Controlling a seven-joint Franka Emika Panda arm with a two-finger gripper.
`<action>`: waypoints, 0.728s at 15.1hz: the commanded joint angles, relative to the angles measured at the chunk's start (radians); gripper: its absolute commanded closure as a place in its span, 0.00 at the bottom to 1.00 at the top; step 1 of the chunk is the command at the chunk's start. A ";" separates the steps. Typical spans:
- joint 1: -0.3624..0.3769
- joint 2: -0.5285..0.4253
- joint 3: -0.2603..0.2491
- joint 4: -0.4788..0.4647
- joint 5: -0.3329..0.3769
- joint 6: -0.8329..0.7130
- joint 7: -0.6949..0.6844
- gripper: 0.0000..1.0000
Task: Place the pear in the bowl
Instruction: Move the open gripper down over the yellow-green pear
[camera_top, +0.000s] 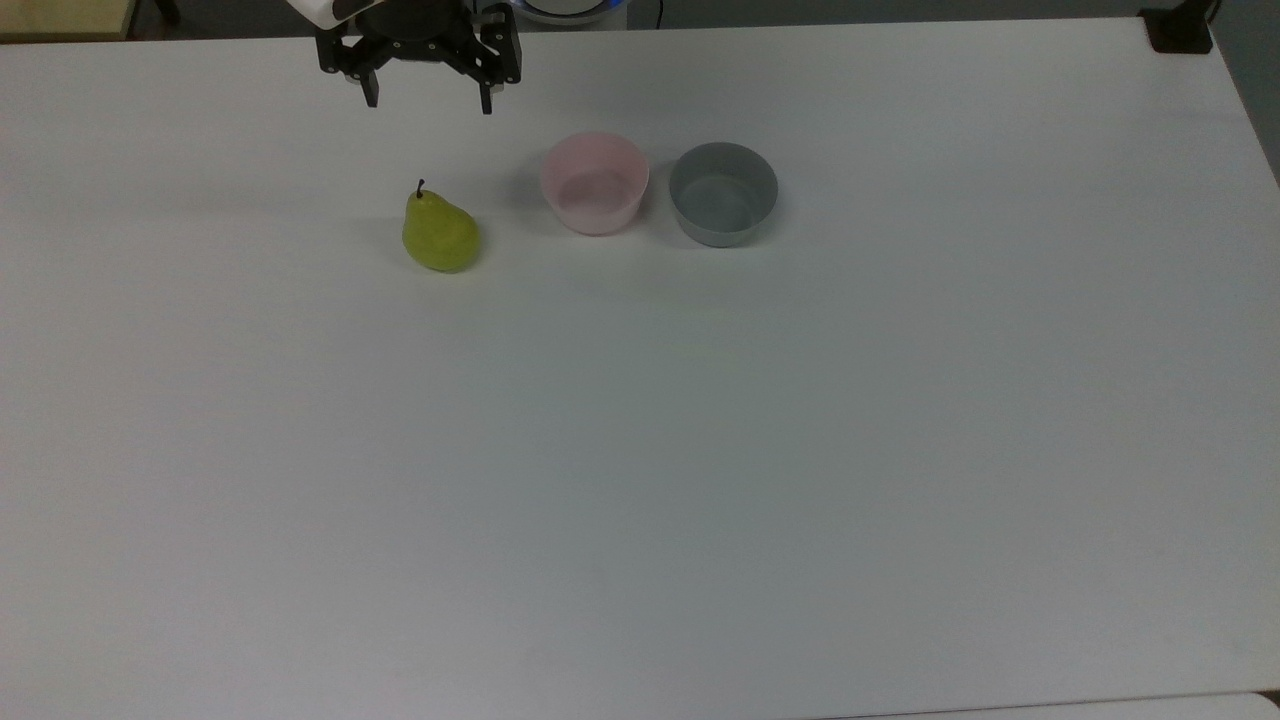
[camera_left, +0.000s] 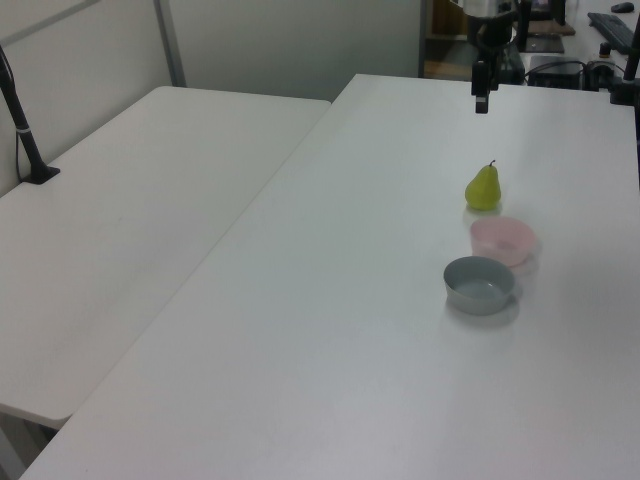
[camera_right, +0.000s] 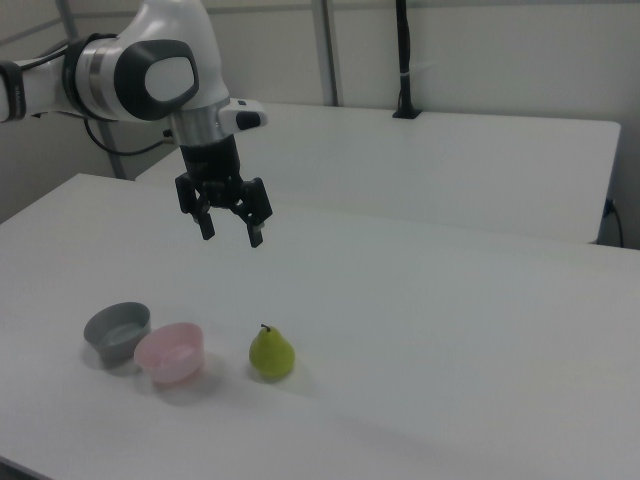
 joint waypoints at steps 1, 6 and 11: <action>0.002 -0.010 -0.020 0.012 0.016 -0.026 0.014 0.00; 0.002 -0.010 -0.020 0.012 0.018 -0.042 -0.032 0.00; 0.004 -0.005 -0.020 0.010 0.016 -0.069 -0.067 0.00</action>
